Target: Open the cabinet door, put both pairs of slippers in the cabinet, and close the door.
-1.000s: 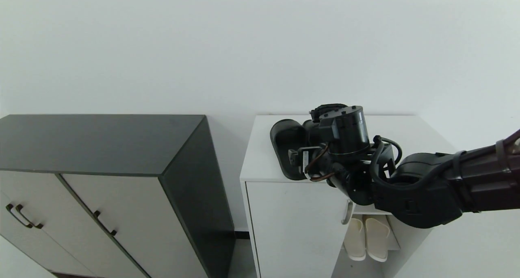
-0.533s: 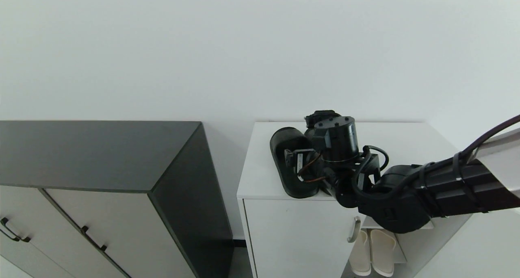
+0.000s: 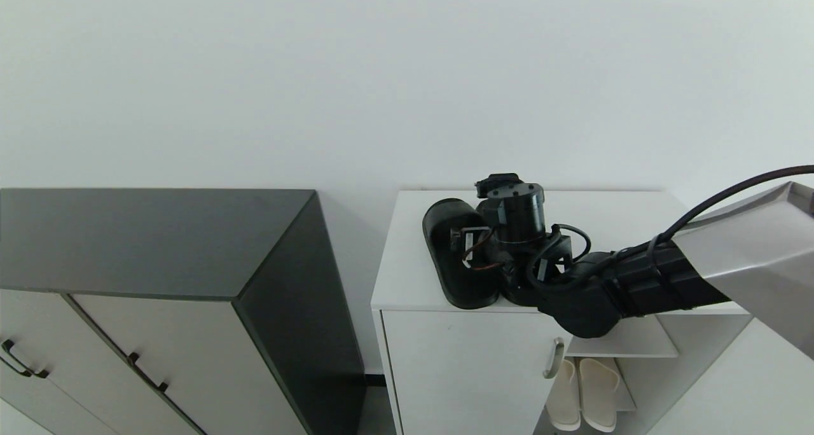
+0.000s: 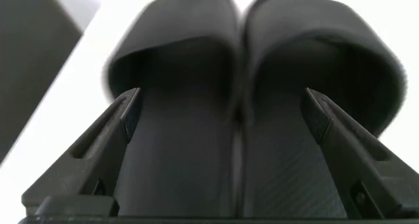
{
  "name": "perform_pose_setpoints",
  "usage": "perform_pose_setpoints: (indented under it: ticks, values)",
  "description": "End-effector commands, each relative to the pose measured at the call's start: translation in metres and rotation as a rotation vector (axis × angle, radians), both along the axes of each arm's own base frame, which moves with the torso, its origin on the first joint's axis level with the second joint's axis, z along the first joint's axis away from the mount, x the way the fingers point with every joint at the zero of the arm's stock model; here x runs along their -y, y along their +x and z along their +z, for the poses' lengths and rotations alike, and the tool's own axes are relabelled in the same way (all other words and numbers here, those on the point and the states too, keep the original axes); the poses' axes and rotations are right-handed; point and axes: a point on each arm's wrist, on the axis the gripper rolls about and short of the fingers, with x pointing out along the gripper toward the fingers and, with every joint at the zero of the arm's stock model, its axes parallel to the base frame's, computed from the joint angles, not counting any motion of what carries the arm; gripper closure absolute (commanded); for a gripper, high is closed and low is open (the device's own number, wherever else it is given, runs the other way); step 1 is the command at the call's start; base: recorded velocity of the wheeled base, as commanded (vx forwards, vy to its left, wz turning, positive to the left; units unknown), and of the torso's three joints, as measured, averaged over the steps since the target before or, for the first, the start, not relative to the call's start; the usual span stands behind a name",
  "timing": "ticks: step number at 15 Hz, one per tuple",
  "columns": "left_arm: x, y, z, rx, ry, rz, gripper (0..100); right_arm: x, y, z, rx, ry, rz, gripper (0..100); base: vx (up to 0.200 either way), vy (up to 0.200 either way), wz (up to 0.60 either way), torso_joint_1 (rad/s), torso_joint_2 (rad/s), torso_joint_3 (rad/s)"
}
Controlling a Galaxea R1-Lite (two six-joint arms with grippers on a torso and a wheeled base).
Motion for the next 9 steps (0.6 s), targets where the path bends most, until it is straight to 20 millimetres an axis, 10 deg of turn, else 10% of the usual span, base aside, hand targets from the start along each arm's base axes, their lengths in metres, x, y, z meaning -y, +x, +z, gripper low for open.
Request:
perform_pose_setpoints:
  ticks: [1,5,6,9]
  values:
    - [0.0,0.0,0.0,-0.001,0.0,0.0,100,-0.005,0.012,-0.012,0.012,-0.022,-0.005,0,0.0,0.0,0.0,0.0,0.0,0.0]
    - [0.0,0.0,0.0,0.0,0.0,0.0,100,-0.008,0.024,-0.018,0.057,-0.055,-0.014,0,0.0,0.0,0.0,0.0,0.0,0.0]
    - [0.0,0.0,0.0,0.0,0.0,0.0,100,-0.008,0.023,-0.017,0.061,-0.052,-0.012,100,0.0,0.0,0.0,0.0,0.0,0.0]
    - [0.0,0.0,0.0,0.0,0.0,0.0,100,-0.009,0.023,-0.016,0.065,-0.049,-0.011,100,0.0,0.0,0.0,0.0,0.0,0.0]
